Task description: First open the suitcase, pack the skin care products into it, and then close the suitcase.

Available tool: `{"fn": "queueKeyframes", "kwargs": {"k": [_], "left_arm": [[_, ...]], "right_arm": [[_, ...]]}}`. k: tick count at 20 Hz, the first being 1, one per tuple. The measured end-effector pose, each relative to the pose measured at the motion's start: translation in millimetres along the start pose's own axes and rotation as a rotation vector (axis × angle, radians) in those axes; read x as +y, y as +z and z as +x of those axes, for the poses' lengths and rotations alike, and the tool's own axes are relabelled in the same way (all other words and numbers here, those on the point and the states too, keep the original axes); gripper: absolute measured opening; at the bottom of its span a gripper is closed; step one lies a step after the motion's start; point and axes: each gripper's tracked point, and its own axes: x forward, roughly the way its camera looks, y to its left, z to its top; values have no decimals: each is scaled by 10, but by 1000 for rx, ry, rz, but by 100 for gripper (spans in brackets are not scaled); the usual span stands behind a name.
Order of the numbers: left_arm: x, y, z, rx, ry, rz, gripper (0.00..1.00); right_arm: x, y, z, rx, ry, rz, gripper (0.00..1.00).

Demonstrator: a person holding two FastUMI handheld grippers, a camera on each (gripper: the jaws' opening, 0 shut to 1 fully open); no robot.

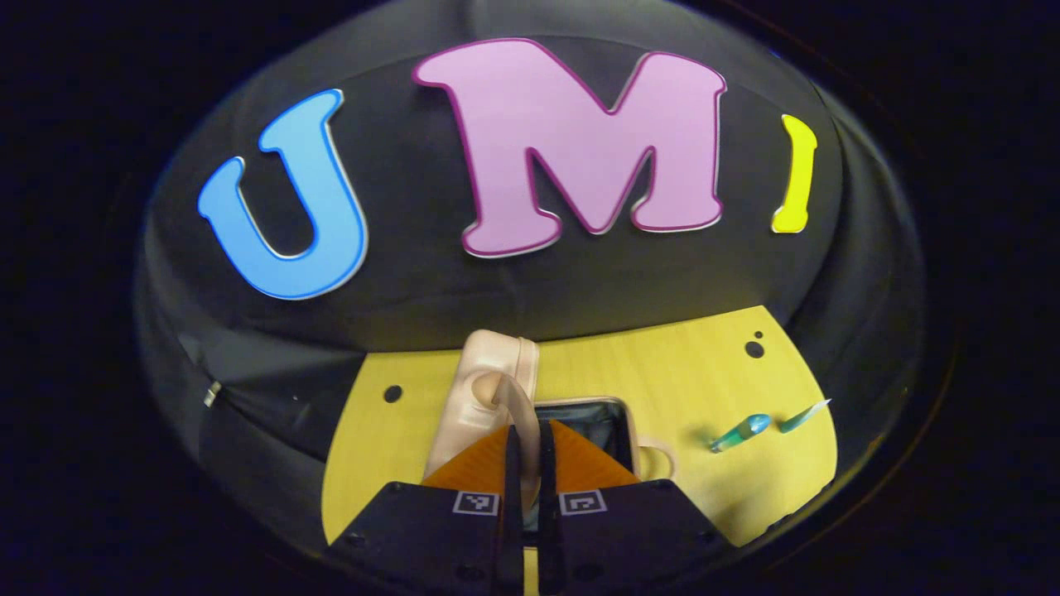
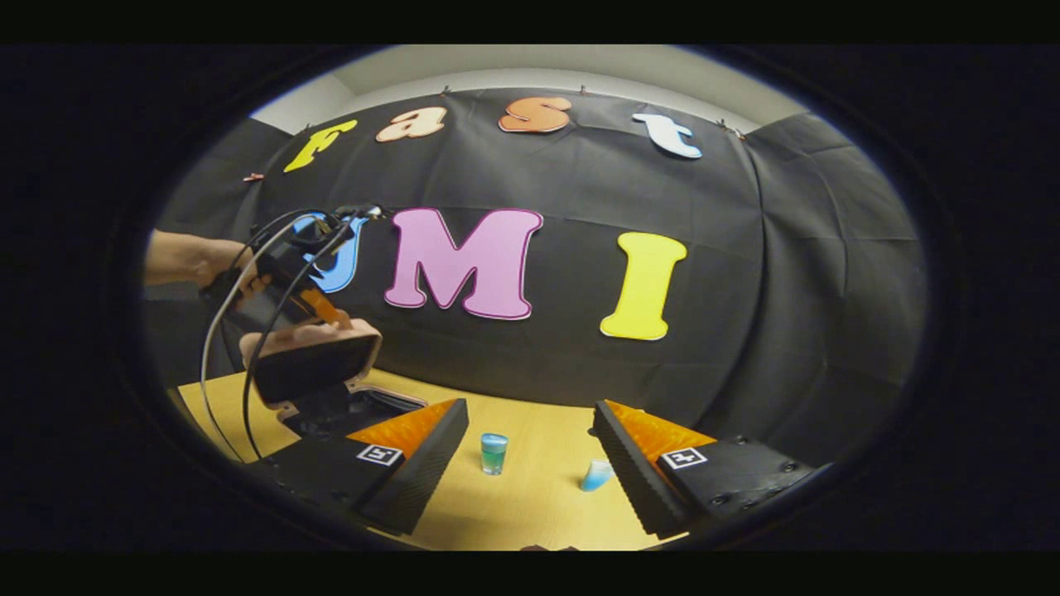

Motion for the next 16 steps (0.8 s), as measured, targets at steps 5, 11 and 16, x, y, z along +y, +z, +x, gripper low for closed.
{"fn": "queueKeyframes", "kwargs": {"k": [5,11,16], "left_arm": [[1115,-137,232,-23,107,13,11],[2139,-775,990,-11,169,-12,11],[2563,-1533,1634,69,212,-115,11]], "right_arm": [[246,136,77,17,-44,1,97],[566,141,67,64,-92,-33,97],[666,-117,6,170,-130,14,96]]}}
